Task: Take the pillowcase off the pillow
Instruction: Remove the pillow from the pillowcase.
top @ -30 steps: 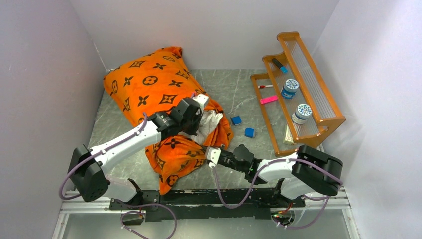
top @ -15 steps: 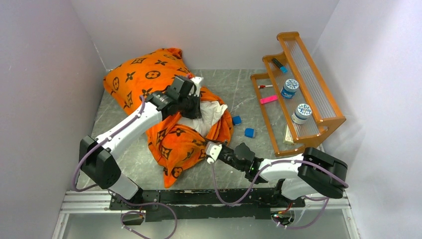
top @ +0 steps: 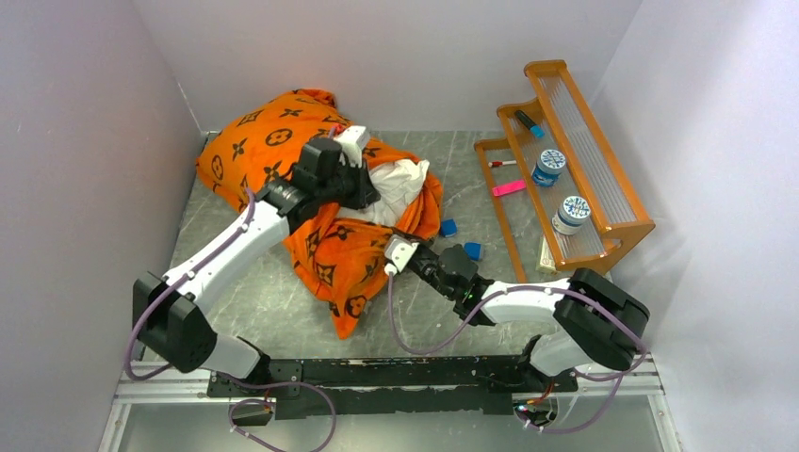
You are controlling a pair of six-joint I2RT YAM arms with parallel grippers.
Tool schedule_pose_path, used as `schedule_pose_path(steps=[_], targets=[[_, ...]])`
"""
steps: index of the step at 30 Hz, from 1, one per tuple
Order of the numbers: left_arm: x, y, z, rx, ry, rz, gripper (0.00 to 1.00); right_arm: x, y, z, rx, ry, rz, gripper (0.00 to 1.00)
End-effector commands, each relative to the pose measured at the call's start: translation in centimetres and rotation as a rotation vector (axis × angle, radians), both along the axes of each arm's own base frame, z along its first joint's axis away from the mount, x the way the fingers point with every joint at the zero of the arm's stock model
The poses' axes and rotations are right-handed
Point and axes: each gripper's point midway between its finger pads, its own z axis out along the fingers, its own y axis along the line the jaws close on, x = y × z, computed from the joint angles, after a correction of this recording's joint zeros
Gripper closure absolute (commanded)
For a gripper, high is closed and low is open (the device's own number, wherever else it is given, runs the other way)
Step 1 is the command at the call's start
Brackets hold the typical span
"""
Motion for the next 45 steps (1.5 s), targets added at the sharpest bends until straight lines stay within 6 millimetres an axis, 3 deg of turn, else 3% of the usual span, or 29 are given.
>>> schedule_pose_path(steps=[1, 5, 8, 10, 13, 22, 27, 31, 35, 40, 45], targets=[[1.6, 0.2, 7.3, -0.222, -0.349, -0.024, 0.95, 0.0, -1.3, -7.5, -0.155, 0.206, -0.004, 1.00], [0.3, 0.1, 1.8, -0.166, -0.266, -0.081, 0.95, -0.1, -1.7, -8.2, -0.134, 0.226, -0.005, 1.00], [0.2, 0.0, 0.6, -0.165, -0.264, -0.090, 0.95, -1.1, -1.3, -8.1, -0.118, 0.259, 0.045, 0.97], [0.0, -0.3, -0.1, -0.167, -0.250, -0.106, 0.95, -2.1, -1.0, -7.5, -0.095, 0.292, 0.091, 0.85], [-0.2, -0.2, -1.3, -0.149, -0.232, -0.110, 0.95, -4.0, -0.6, -6.0, -0.062, 0.331, 0.172, 0.76], [-0.4, -0.2, -1.8, -0.151, -0.220, -0.114, 0.95, -9.0, 1.7, 0.1, 0.015, 0.370, 0.412, 0.52], [-0.6, -0.3, -1.9, -0.156, -0.215, -0.125, 0.95, -9.2, 3.1, 3.3, 0.076, 0.352, 0.464, 0.42], [-0.7, -0.4, -1.8, -0.150, -0.220, -0.129, 0.95, -8.8, 4.5, 5.1, 0.102, 0.333, 0.499, 0.41], [-0.5, -0.1, -1.7, -0.129, -0.233, -0.120, 0.95, -8.2, 6.1, 6.1, 0.101, 0.322, 0.528, 0.41], [-0.6, -0.1, -1.8, -0.126, -0.230, -0.123, 0.95, -8.0, 8.0, 5.8, 0.078, 0.345, 0.577, 0.45], [-0.7, -0.2, -1.6, -0.129, -0.233, -0.130, 0.95, -6.5, 9.0, 5.0, 0.060, 0.344, 0.541, 0.48]])
